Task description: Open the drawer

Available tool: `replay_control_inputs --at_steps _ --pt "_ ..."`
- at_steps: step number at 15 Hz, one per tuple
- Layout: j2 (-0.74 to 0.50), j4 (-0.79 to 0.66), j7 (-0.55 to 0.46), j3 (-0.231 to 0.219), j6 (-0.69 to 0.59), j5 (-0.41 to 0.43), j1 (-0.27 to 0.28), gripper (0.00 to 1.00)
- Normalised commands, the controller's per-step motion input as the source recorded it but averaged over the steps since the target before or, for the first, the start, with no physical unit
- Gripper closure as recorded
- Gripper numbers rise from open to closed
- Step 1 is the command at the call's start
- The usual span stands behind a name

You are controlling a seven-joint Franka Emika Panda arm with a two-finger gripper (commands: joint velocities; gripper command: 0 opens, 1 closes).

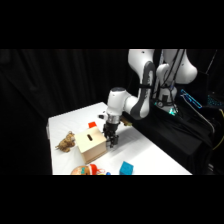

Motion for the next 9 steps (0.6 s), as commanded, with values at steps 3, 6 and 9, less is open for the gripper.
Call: replay_control_inputs --at_steps 3,6,9 --pt "0.14 0.18 -0.04 0.048 0.07 0.002 -0.079 0.0" --pt "0.07 0.12 -0.04 0.039 0.05 0.0 -0.065 0.0" --pt "0.03 0.02 -0.05 0.084 0.05 0.003 -0.092 0.0"
